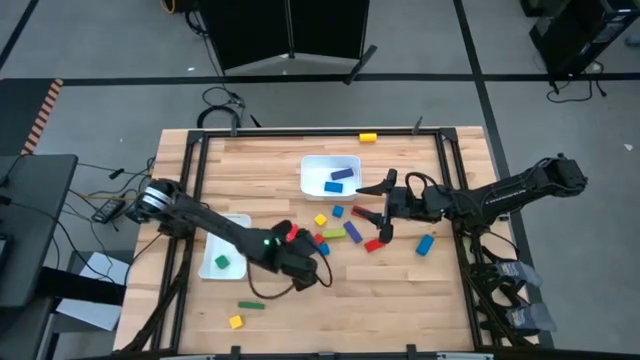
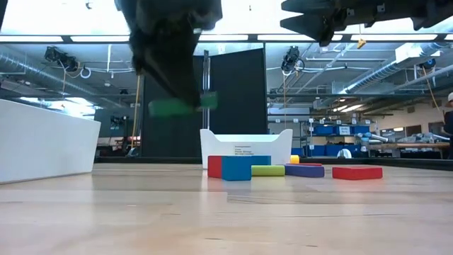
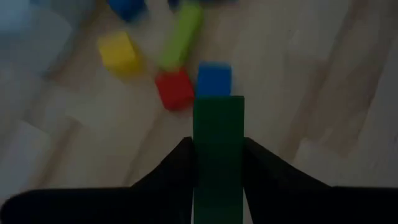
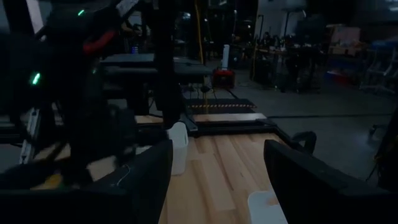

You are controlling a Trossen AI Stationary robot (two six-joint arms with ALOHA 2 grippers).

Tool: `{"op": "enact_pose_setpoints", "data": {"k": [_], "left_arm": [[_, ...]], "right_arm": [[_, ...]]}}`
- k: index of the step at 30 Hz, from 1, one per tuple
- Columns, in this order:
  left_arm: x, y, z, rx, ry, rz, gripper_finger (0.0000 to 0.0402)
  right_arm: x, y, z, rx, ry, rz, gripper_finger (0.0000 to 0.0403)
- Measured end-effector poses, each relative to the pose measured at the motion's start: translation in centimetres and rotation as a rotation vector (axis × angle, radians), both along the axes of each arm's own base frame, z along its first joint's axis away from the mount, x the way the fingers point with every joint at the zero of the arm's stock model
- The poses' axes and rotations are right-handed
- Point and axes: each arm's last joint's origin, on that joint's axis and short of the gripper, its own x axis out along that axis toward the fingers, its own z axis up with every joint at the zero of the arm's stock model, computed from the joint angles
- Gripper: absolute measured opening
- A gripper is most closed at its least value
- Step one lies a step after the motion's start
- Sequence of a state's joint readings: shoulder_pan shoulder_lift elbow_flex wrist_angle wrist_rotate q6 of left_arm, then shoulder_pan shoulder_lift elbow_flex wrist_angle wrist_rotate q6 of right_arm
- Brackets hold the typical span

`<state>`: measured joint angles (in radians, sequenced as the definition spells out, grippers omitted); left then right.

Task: Sort blocks by size
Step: Put the rectangular green block into the top white bin

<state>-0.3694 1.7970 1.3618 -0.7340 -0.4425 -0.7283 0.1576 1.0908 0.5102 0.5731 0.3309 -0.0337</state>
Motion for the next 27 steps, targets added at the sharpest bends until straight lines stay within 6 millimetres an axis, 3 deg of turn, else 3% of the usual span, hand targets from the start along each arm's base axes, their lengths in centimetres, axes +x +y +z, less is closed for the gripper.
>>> {"op": "enact_pose_setpoints", "data": {"k": [5, 12, 20, 27], "left_arm": [[0.1, 4.0, 3.8, 0.153, -0.144, 0.087, 0.0105], [2.6, 11.4, 4.3, 0.258, -0.201, 0.139, 0.0105], [3.9, 18.3, 2.9, 0.222, -0.210, 0.168, 0.0110], [4.1, 20.2, 1.3, 0.217, -0.157, 0.211, 0.0234]], "right_arm": [[-0.1, 0.5, 1.0, -0.036, -0.093, 0.031, 0.0264], [-0.4, 1.5, 1.7, -0.074, -0.159, 0.076, 0.0264], [-0.6, 2.5, 1.7, -0.081, -0.154, 0.113, 0.0264], [-0.7, 2.7, 1.5, -0.092, -0.126, 0.093, 0.0264]]}}
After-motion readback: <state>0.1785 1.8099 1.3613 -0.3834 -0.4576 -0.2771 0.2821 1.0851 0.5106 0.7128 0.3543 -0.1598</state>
